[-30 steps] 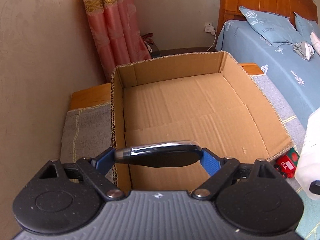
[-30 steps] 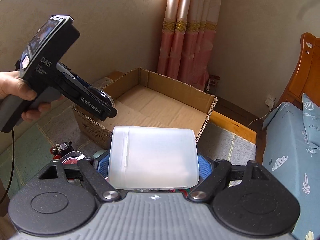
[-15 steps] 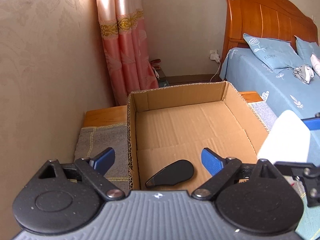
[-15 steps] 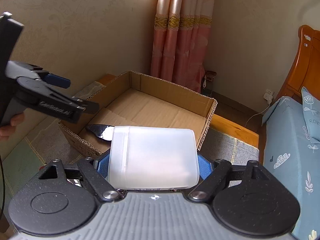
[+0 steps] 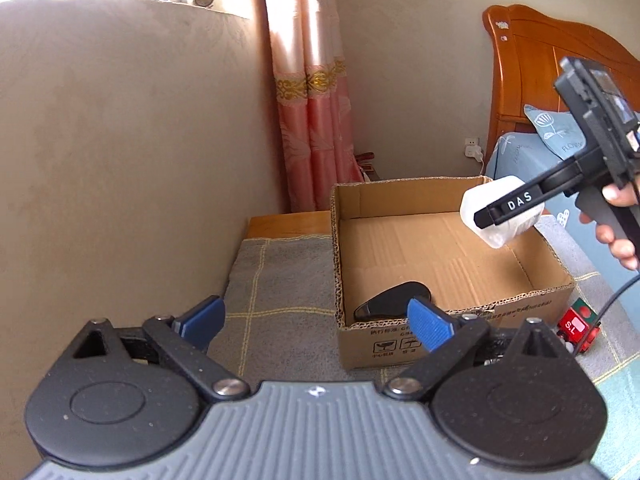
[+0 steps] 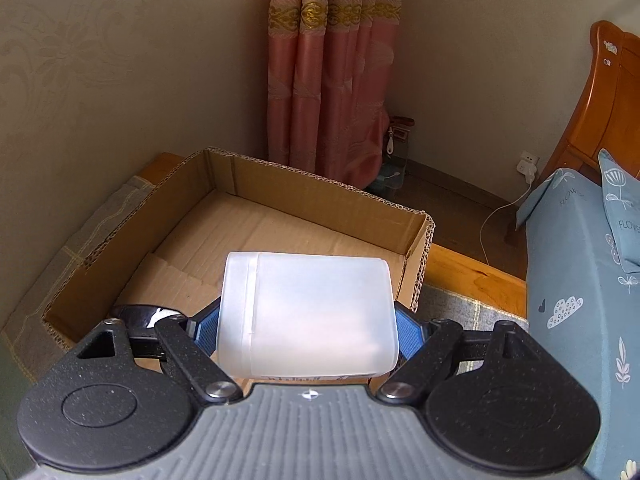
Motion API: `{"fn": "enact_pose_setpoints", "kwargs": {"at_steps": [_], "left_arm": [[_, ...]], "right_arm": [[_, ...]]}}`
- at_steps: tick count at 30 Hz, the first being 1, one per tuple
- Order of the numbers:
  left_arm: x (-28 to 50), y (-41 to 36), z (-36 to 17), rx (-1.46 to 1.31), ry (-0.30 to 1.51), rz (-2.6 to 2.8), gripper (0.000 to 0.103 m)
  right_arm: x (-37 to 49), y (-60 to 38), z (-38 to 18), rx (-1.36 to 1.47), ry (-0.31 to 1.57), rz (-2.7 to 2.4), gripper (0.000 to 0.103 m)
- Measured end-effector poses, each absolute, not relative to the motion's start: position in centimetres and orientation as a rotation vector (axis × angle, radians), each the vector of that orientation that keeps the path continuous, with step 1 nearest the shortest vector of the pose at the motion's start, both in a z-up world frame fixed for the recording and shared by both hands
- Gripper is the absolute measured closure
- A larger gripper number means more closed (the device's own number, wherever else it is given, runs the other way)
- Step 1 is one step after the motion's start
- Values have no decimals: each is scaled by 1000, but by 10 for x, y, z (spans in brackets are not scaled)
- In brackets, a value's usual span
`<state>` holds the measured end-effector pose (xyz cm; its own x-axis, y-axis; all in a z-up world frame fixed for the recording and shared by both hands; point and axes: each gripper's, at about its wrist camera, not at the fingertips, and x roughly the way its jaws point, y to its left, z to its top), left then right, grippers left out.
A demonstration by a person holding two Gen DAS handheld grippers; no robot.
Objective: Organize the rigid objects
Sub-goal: 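Carry both items into the cardboard box and open both tools to release them, then withdraw both tools from the box and move the left tool toward the toy car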
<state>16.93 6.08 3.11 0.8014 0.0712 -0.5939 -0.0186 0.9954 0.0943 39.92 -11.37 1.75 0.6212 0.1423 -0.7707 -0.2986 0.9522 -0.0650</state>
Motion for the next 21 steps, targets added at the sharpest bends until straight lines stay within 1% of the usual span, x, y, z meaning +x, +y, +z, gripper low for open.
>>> {"fn": "enact_pose_setpoints", "kwargs": {"at_steps": [2, 4, 5, 10, 21], "left_arm": [[164, 64, 30, 86, 635, 61, 5], [161, 66, 28, 84, 636, 69, 5], [161, 67, 27, 82, 642, 66, 4], [154, 68, 20, 80, 663, 47, 4], [136, 64, 13, 86, 678, 17, 4]], "right_arm": [[406, -113, 18, -188, 853, 229, 16], [408, -114, 20, -194, 828, 214, 4], [406, -114, 22, -196, 807, 210, 0], [388, -120, 29, -196, 769, 202, 0], [337, -128, 32, -185, 790, 259, 0]]}}
